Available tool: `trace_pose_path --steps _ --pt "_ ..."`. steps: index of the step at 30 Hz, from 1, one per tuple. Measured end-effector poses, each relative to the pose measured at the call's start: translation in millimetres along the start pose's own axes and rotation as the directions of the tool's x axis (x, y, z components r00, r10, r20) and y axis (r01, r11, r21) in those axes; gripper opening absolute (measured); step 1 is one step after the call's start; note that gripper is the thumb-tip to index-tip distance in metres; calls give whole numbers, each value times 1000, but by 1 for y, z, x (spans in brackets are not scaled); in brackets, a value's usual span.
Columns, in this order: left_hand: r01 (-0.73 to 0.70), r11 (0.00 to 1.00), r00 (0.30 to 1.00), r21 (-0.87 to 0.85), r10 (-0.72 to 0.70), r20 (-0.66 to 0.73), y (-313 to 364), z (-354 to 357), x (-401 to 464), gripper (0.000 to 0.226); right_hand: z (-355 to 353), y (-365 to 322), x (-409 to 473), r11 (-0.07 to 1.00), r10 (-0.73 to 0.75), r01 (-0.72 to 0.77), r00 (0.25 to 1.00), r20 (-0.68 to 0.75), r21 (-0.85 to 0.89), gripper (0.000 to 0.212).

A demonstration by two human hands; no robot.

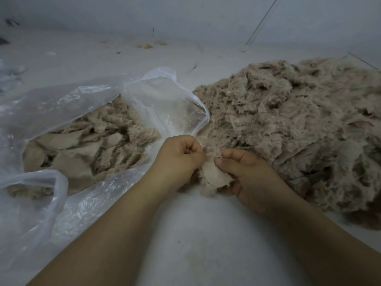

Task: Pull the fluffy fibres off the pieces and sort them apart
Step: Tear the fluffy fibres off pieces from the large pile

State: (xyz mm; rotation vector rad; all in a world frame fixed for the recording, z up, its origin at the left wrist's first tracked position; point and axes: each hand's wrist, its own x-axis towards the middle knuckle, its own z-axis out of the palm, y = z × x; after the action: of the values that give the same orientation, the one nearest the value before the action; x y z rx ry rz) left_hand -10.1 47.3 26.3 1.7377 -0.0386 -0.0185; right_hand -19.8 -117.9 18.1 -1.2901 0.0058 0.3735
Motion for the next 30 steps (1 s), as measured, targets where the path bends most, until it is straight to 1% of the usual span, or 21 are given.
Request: trace_pose_path --steps 1,3,5,6,8,10,13,16,17,18,19,20,21,22,23,24,25,26,27,28,30 --pt "-12 1000 1000 1 12 17 0 0 0 19 0 0 -1 1000 -16 16 1000 3 -18 14" --pt "-97 994 993 51 93 80 2 1 -3 9 0 1 -2 997 -48 48 999 1 -67 18" --pt "-184 977 976 106 169 137 0 4 -5 18 1 3 -2 992 -69 67 998 -15 -106 21" --pt "-214 970 970 115 198 139 -1 5 -5 14 1 4 -2 990 -77 75 997 -18 -120 20" --pt "-241 963 969 118 233 79 -2 6 -4 10 -1 5 -2 987 -85 84 996 1 -134 18" --pt "-242 962 969 130 246 -22 -5 7 -1 20 0 2 -3 987 -72 76 997 36 -140 18" --pt "-180 983 976 45 184 -113 -4 7 -2 26 1 0 -3 988 -51 55 998 31 -146 14" --pt "-152 988 959 29 154 -236 1 0 1 31 1 1 -1 991 -29 26 999 -21 -129 19" --pt "-135 990 969 -35 124 -214 3 -6 2 33 2 1 -1 993 -15 10 999 -35 -120 20" --pt "-104 988 990 -111 92 -104 7 -13 1 33 3 0 -1 994 -3 -3 999 -51 -106 21" --pt "-59 987 991 -153 76 108 13 -20 -2 31 4 0 -1 996 2 -8 998 -66 -93 22" --pt "-8 994 920 -111 51 390 19 -27 -8 26 4 0 -1 997 2 -8 997 -78 -82 22" --pt "5 1000 772 22 -18 635 24 -32 -13 23 5 0 -1 997 -2 -4 997 -83 -73 22" --pt "-41 985 632 170 -106 768 27 -35 -18 25 5 -1 -1 998 -6 0 997 -82 -68 23" --pt "-99 953 581 286 -178 794 27 -34 -20 30 6 -1 -2 998 -11 5 997 -81 -68 23" --pt "-104 918 646 383 -230 728 26 -31 -20 37 5 0 -2 998 -11 5 997 -80 -69 23" --pt "-53 896 766 441 -247 593 25 -27 -18 47 5 0 -2 997 -8 2 997 -81 -79 23" --pt "-1 898 874 440 -213 437 22 -23 -15 55 4 0 -2 995 -3 -5 996 -85 -98 22" --pt "25 921 936 388 -158 315 19 -19 -13 57 3 0 -2 993 0 -11 996 -91 -113 21" --pt "41 943 960 331 -129 247 17 -15 -11 56 3 0 -2 993 3 -13 996 -93 -116 21" --pt "66 961 959 269 -135 251 14 -9 -11 51 3 0 -2 997 4 -10 997 -81 -77 17"
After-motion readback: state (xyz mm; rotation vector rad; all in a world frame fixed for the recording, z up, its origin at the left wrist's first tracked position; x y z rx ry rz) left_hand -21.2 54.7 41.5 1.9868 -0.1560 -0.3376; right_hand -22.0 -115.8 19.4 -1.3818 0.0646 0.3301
